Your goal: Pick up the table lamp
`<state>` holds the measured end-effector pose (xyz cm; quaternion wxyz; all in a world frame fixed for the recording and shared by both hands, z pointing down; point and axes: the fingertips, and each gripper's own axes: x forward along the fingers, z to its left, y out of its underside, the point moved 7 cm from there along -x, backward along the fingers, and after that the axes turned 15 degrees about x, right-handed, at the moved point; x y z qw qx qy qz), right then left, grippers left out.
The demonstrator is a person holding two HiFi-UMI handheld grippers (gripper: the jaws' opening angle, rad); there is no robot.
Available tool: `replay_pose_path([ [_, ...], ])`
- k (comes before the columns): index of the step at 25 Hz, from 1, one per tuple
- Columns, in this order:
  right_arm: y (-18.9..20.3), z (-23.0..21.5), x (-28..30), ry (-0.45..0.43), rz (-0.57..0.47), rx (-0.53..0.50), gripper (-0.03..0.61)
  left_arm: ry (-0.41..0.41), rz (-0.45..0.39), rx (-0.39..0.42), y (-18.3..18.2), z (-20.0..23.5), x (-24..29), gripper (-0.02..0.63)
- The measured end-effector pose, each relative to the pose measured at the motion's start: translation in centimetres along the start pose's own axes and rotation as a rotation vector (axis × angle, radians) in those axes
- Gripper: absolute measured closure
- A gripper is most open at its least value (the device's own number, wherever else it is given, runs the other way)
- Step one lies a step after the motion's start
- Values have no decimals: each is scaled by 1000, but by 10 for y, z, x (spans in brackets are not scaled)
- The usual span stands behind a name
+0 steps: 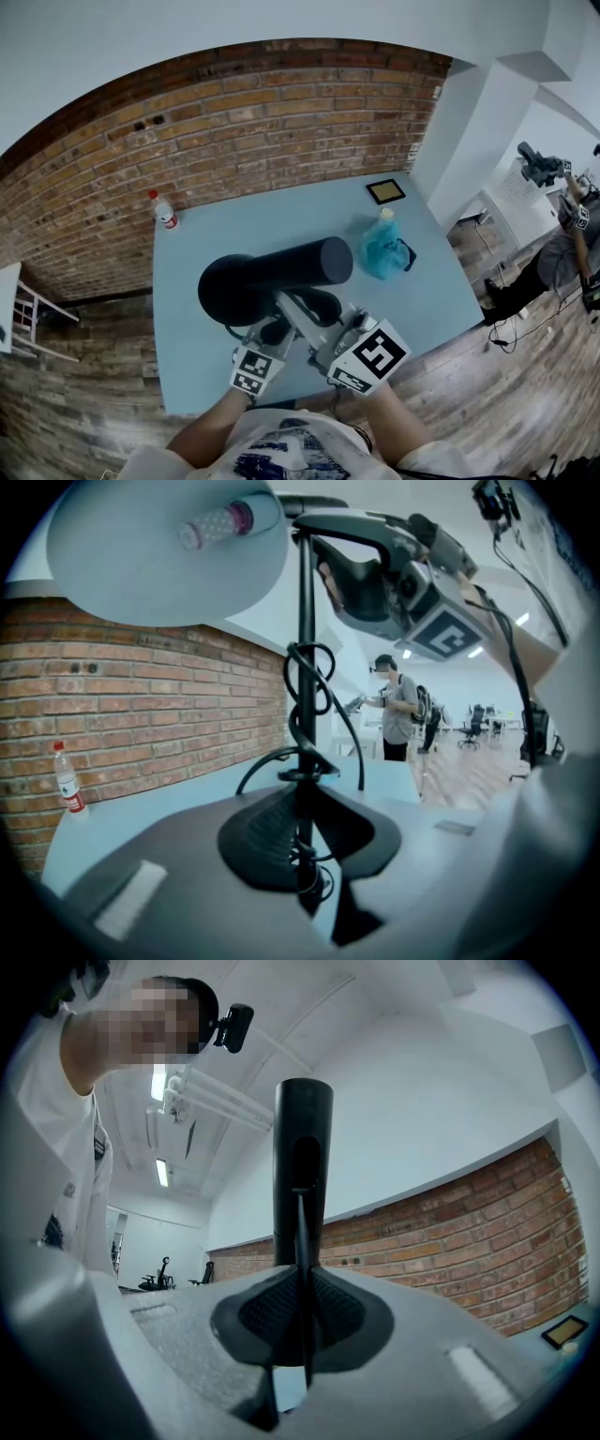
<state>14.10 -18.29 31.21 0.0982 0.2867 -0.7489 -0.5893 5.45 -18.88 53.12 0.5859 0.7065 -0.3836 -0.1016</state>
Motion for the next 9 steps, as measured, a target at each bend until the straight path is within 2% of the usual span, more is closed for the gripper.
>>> replay_pose_path([
  [9, 0, -6, 5, 1, 2, 0, 541, 8, 15, 1, 0, 5, 5, 569],
])
